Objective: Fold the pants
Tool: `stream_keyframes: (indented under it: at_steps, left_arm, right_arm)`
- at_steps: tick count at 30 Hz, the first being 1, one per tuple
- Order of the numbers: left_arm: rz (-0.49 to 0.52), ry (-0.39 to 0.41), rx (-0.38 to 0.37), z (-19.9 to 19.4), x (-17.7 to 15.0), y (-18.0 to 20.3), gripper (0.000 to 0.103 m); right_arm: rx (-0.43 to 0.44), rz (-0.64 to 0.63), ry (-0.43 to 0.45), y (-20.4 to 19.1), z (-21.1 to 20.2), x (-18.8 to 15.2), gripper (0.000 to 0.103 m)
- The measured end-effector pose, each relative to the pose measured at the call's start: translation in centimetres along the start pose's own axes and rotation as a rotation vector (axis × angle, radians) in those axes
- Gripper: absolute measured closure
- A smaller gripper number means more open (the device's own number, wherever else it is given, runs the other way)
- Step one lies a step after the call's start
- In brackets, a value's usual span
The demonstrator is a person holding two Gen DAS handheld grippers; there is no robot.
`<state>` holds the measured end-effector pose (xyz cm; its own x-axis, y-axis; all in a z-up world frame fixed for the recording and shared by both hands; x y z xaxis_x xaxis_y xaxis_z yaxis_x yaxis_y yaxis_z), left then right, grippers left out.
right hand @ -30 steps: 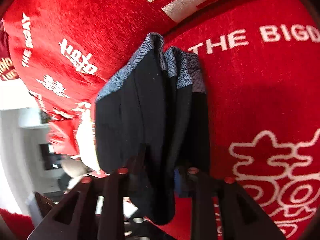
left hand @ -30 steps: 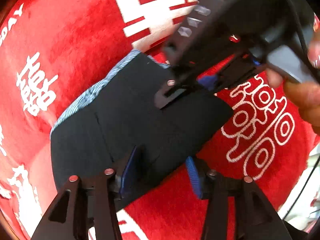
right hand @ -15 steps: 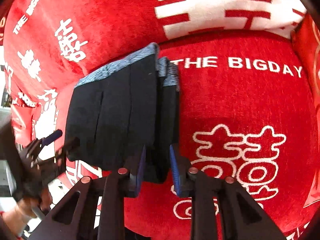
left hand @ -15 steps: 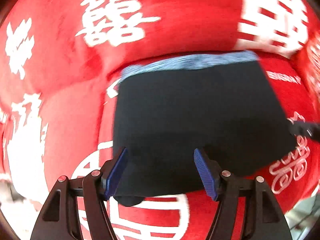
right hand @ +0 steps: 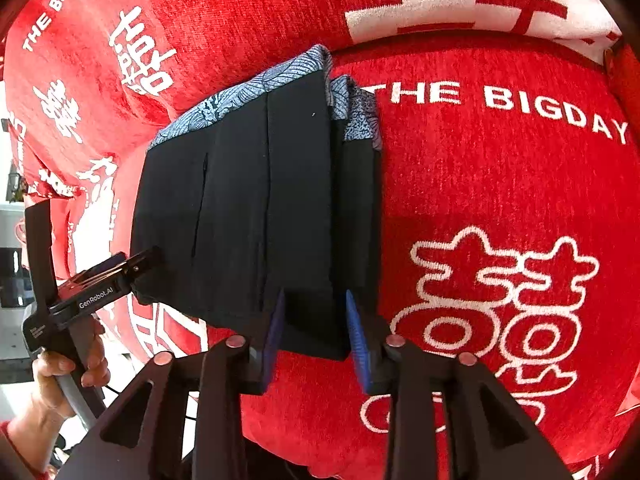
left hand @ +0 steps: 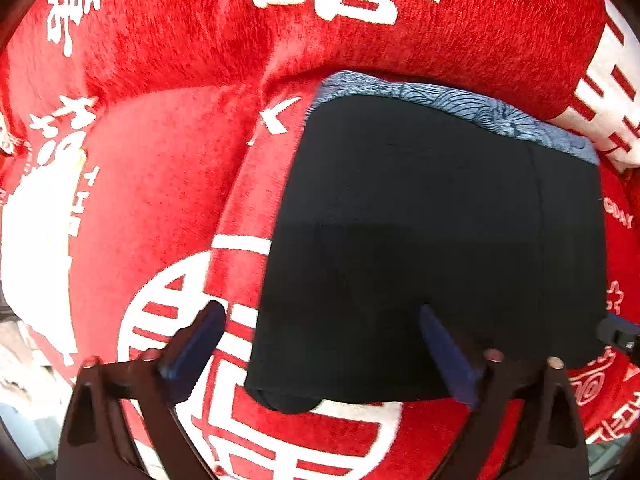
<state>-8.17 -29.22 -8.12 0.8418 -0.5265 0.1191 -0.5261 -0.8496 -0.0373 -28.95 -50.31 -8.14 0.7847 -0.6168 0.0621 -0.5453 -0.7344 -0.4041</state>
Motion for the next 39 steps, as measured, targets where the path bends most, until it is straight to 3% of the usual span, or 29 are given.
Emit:
stream_keyframes:
  at_steps: [5,19,29,32,36,39]
  left_arm:
    - [-0.015,-0.007,0.002,0.1,0.0,-0.1,0.005]
    - [-0.01,0.002,0.035,-0.6,0.9,0.0,0.005]
    - [0.007,-0.001,0.016,-0.7,3.0,-0.5,0.005]
    - [0.015,0.017,-0.021,-1.0,4.8,-0.4,0.005]
    - [0.013,0.08,0.001,-1.0,8.8,-0.4,0.005]
    - [-0.044,0.082,0.009,0.4,11.1,-1.1,0.005]
  right_arm:
    - [-0.004,-0.008,-0.014,0.2,-0.1,-0.2,0.045]
    - [0.012,0.015,-0.017,1.7,-0.1,0.2,0.04]
    - [0.016,0.042,-0.022,2.6,0.2,0.8,0.033]
    - [-0.006,0.042,-0.003,2.7,0.0,1.2,0.033]
    - [-0.032,0.022,0.038,2.6,-0.6,2.4,0.033]
    - [-0.019,0.035,0.051,2.5,-0.5,3.5,0.033]
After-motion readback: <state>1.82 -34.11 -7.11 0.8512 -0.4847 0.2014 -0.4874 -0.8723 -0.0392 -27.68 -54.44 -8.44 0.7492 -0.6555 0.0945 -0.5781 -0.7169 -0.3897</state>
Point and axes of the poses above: each gripper's, at about its wrist camera, not at the fingertips, and z roughly the way its jaws point, y to its right, x to its top, the point moved 2 cm from there along z, roughly the way its jaws point, and after that the axes turned 7 degrees about -z, right-handed, at the moved point
